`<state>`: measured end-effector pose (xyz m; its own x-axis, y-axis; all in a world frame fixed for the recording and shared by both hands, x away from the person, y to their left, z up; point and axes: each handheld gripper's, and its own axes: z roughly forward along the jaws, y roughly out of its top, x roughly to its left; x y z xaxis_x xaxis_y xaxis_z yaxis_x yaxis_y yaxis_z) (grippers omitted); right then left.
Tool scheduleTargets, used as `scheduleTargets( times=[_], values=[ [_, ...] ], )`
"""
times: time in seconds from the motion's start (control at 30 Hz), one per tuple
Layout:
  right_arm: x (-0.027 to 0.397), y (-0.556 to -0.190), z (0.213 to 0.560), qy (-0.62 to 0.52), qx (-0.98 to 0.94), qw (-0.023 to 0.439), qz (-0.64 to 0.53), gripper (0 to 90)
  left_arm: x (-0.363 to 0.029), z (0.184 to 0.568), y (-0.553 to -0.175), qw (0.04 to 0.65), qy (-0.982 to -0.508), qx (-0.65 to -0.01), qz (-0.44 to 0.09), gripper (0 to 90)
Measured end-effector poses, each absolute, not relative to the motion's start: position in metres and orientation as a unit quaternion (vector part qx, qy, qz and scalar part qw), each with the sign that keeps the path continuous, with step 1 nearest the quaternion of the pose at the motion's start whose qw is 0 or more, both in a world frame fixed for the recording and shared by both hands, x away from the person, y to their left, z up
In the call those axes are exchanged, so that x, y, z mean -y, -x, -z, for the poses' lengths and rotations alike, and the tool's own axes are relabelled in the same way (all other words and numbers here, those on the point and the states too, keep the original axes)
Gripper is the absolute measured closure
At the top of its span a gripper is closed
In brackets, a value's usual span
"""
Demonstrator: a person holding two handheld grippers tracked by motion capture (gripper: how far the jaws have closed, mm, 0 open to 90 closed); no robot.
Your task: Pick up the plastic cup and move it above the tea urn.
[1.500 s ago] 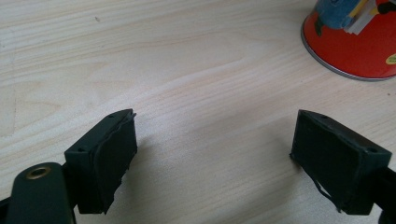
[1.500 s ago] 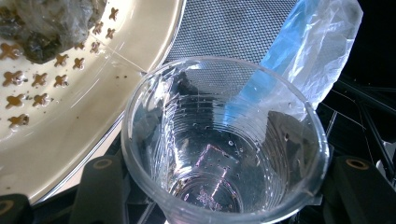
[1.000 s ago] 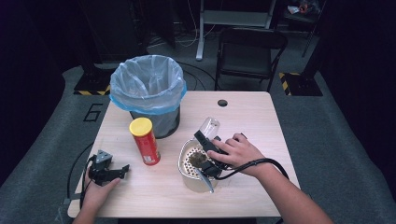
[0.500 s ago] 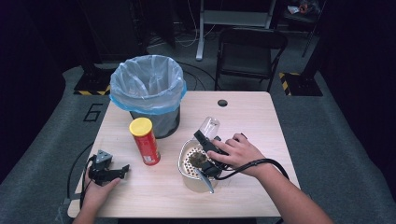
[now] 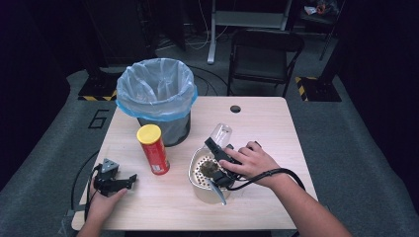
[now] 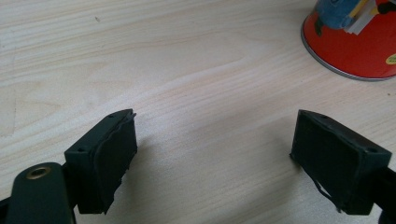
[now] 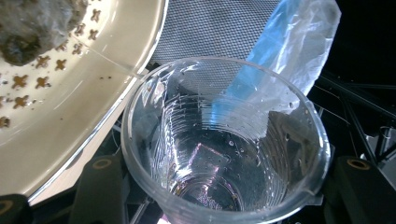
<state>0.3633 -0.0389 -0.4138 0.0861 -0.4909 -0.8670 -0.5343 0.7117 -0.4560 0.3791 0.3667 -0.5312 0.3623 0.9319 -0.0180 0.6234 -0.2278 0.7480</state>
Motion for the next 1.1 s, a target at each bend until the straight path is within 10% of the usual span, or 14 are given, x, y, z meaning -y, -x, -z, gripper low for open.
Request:
scheduleTargets(
  times=[0.67,1.1],
  values=[
    [0.044,-0.362,0.414,0.320,-0.643,0.690,-0.093,36.9,-0.367,0.531,-0.379,0.343,-0.751,-0.518,-0.225,13.8],
    [0.055,-0.366,0.414,0.053,-0.694,0.641,-0.324,36.0,-0.367,0.531,-0.379,0.343,-0.751,-0.518,-0.225,13.8]
  ],
)
